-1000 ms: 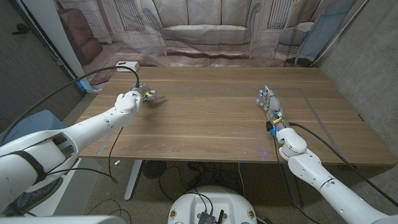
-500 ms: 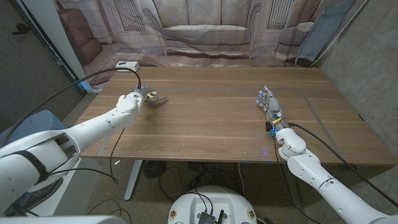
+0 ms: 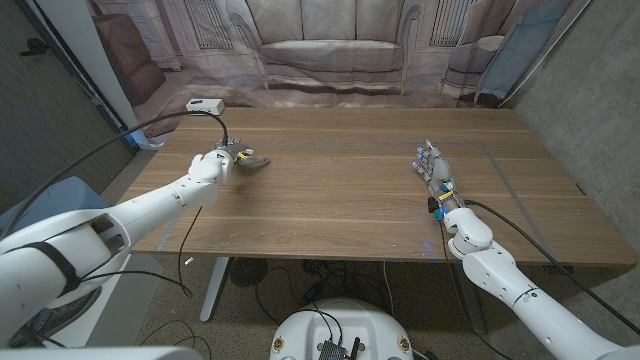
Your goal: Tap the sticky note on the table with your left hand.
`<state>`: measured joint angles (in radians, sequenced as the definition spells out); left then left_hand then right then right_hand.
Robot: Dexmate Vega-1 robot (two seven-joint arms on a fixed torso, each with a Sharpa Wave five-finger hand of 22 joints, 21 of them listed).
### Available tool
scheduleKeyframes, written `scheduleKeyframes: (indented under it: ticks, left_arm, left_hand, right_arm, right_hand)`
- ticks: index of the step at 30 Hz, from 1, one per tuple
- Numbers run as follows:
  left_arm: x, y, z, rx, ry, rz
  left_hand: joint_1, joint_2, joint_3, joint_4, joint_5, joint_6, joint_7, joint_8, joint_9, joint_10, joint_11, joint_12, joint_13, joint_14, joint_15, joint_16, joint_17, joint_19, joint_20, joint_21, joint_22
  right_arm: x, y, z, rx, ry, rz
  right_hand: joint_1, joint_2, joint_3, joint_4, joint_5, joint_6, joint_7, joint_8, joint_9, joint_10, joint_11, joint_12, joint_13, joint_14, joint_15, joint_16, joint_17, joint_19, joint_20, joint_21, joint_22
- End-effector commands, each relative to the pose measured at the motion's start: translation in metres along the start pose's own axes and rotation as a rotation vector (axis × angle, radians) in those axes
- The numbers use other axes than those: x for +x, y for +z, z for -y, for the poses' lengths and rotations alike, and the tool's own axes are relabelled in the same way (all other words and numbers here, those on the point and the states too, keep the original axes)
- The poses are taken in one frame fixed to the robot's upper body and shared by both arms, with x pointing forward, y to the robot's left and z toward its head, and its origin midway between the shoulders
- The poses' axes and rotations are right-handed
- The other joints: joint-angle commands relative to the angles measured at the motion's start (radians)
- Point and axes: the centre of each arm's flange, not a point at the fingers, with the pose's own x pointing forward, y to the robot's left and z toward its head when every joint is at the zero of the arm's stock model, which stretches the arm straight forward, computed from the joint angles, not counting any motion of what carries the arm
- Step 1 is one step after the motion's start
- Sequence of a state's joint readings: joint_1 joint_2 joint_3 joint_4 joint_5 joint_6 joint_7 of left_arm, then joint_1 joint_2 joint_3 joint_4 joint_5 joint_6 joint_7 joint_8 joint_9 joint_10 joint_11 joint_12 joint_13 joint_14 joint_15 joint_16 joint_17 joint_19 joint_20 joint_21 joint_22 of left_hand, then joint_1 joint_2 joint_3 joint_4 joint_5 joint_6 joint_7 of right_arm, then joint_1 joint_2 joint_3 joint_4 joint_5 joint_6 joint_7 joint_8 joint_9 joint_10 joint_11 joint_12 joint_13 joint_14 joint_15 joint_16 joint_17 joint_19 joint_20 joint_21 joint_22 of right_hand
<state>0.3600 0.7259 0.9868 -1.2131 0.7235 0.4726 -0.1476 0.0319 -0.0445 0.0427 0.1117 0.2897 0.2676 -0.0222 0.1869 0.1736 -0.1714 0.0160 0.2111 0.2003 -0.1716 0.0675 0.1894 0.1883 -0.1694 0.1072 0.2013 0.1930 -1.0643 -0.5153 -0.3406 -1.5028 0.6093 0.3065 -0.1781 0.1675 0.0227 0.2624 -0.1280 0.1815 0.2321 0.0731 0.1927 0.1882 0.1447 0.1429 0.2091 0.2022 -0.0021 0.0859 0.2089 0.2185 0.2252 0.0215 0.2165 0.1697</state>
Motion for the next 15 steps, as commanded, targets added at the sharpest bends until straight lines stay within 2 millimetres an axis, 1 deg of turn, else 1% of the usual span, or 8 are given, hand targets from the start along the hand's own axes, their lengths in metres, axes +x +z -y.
scheduleKeyframes:
  ticks: [1, 7, 15]
  left_arm:
    - [-0.006, -0.010, 0.011, -0.016, -0.024, -0.028]
    - [-0.005, -0.016, 0.013, -0.021, -0.030, -0.043]
    - [-0.004, -0.024, 0.017, -0.048, -0.045, -0.065]
  left_hand:
    - [0.003, 0.008, -0.006, 0.004, 0.005, 0.020, -0.004, 0.007, 0.005, -0.219, -0.003, 0.006, 0.002, -0.264, -0.002, 0.009, 0.002, -0.312, -0.001, 0.009, 0.001]
    - [0.005, 0.009, -0.008, 0.004, 0.006, 0.024, 0.001, 0.008, 0.005, -0.213, -0.002, 0.009, 0.002, -0.262, -0.002, 0.009, 0.002, -0.312, -0.001, 0.009, 0.001]
    - [0.006, 0.010, -0.010, 0.005, 0.007, 0.031, 0.005, 0.010, 0.005, -0.208, -0.002, 0.011, 0.002, -0.258, 0.000, 0.010, 0.001, -0.310, 0.002, 0.010, 0.001]
  right_arm:
    - [0.001, -0.001, -0.001, 0.000, 0.007, -0.009]
    - [0.002, -0.001, -0.002, -0.001, 0.010, -0.014]
    - [-0.002, -0.004, -0.002, 0.002, -0.003, -0.025]
  right_hand:
    - [-0.006, 0.002, -0.004, 0.001, 0.003, 0.005, -0.008, 0.004, 0.004, 0.004, -0.002, 0.002, 0.003, 0.002, 0.006, 0.001, 0.002, 0.006, 0.006, 0.001, 0.004]
    - [-0.006, 0.002, -0.005, 0.001, 0.003, 0.004, -0.008, 0.004, 0.004, 0.003, -0.001, 0.002, 0.003, 0.002, 0.006, 0.001, 0.002, 0.006, 0.006, 0.000, 0.004]
    - [-0.007, 0.003, -0.005, 0.001, 0.003, 0.005, -0.008, 0.004, 0.004, 0.004, -0.002, 0.002, 0.003, 0.002, 0.008, 0.001, 0.002, 0.007, 0.008, -0.001, 0.004]
